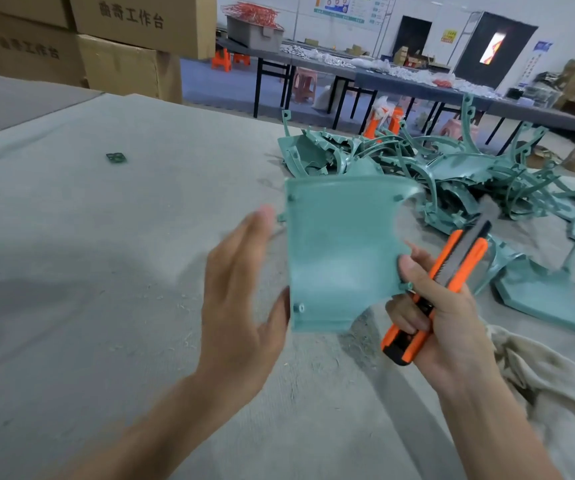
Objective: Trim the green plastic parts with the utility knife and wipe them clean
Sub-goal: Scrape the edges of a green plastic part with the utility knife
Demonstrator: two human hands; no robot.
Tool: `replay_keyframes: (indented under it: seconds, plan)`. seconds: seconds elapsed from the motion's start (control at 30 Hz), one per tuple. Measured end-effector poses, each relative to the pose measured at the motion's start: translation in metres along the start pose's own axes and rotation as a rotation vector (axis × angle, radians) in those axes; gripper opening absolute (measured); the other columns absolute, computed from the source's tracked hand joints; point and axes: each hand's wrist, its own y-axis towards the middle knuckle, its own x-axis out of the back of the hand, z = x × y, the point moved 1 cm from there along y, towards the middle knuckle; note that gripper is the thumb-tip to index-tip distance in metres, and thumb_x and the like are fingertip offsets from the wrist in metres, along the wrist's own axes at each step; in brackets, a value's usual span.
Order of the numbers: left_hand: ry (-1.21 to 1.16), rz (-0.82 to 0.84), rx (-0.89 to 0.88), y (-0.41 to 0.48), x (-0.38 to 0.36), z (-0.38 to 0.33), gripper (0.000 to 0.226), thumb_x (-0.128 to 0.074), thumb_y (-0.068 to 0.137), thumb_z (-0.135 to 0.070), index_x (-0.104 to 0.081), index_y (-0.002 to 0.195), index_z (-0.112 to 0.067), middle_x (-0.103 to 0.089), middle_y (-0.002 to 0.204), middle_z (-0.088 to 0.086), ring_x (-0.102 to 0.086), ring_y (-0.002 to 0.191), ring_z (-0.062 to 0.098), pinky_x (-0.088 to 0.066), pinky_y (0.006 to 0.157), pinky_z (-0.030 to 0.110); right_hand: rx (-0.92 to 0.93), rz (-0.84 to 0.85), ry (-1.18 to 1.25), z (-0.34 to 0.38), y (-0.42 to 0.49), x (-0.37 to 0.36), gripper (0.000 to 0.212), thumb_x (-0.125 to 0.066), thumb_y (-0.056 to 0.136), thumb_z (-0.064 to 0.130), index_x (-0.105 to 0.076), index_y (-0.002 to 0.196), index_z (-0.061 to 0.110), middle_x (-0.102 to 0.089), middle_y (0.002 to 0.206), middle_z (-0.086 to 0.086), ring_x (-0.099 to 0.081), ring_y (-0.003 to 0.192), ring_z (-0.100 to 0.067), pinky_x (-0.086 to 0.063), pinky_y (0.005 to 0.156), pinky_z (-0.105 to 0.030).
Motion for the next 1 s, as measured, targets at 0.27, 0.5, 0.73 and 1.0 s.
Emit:
replay_keyframes:
  seconds: [0.27,0.5,0.73,1.0]
  plan:
    - [-1.151,0.412,0.889,0.002,-0.009,-0.002,0.050,-0.055,0.089,-0.045,-0.058,0.121,-0.007,-0.070,0.107,0.018,-0.069,0.090,0.039,-0.057,0.068,0.036,0.187,-0.052,-0.083,-0.003,-0.008,-0.007,0.024,-0.073,0.076,0.020,-0.060,0.095,0.026,-0.046,0.053,0.007,-0.027,0.034,-0.007,-0.027,0.038,-0.019]
    - [-1.154,0.239,0.965,0.003,-0.009,-0.003,0.022,-0.072,0.081,-0.022,-0.074,0.099,-0.012,-0.073,0.099,0.017,-0.072,0.084,0.033,-0.055,0.056,0.024,0.203,0.049,-0.206,-0.010,-0.009,-0.013,0.033,-0.076,0.075,0.033,-0.071,0.107,0.036,-0.045,0.054,0.006,-0.027,0.037,-0.009,-0.028,0.039,-0.021]
    - [-0.272,-0.167,0.486,0.013,0.009,0.006,0.024,-0.058,0.090,-0.034,-0.058,0.070,-0.021,-0.056,0.052,-0.007,-0.060,0.048,0.008,-0.045,0.047,0.022,0.344,-0.042,-0.552,-0.012,-0.016,-0.021,0.031,-0.070,0.080,0.056,-0.068,0.095,0.029,-0.070,0.078,0.009,-0.050,0.048,-0.002,-0.038,0.049,-0.010]
    - [0.102,-0.180,0.170,0.008,0.012,0.003,0.030,-0.048,0.093,-0.020,-0.070,0.110,-0.008,-0.051,0.045,-0.004,-0.054,0.062,0.013,-0.029,0.057,-0.006,0.542,0.201,-0.999,-0.028,-0.041,-0.040,0.044,-0.031,0.094,0.073,-0.051,0.101,0.035,-0.050,0.062,0.011,-0.047,0.051,-0.006,-0.028,0.049,-0.015]
